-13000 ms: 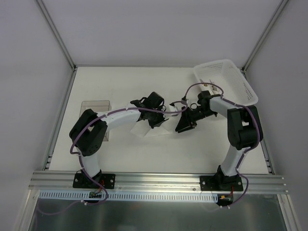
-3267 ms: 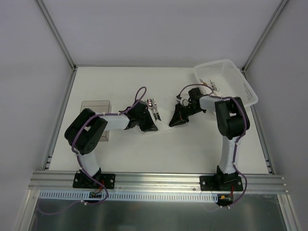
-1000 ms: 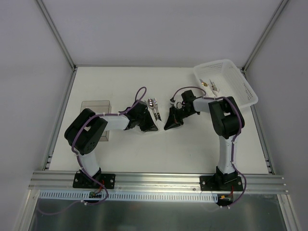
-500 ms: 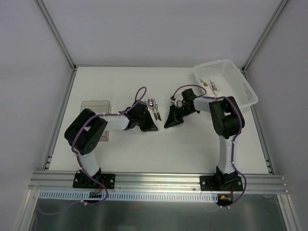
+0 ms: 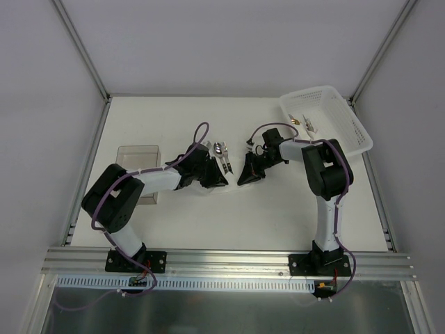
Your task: Place the utensils on the paper napkin and roll it up
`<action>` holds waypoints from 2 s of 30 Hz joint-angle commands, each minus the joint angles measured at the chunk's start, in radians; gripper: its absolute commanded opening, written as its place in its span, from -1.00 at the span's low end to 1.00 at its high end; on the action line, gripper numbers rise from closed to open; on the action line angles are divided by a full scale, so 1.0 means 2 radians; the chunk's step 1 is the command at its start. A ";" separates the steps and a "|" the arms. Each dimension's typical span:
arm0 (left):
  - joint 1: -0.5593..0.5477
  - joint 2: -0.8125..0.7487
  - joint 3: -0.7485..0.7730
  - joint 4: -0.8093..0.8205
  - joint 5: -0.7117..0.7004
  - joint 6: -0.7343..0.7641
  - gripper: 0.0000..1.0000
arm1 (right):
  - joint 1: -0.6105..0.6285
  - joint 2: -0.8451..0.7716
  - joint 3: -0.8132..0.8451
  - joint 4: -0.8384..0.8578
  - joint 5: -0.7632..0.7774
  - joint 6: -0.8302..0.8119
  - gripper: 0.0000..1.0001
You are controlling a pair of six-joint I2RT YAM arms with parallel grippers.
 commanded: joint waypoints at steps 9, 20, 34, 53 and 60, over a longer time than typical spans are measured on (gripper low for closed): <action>0.002 0.007 0.032 0.043 0.026 0.008 -0.60 | -0.002 0.010 0.011 -0.016 0.030 -0.009 -0.79; 0.004 0.070 0.052 0.084 0.033 -0.033 -0.63 | -0.001 0.011 0.017 -0.036 0.043 -0.010 -0.83; 0.011 0.075 0.020 0.126 0.035 -0.055 -0.68 | 0.003 0.015 0.024 -0.050 0.050 -0.013 -0.88; 0.019 0.111 -0.005 0.220 0.057 -0.087 -0.68 | 0.004 0.017 0.031 -0.058 0.053 -0.016 -0.91; 0.026 0.123 -0.031 0.251 0.056 -0.100 -0.70 | 0.006 0.017 0.031 -0.059 0.053 -0.017 -0.91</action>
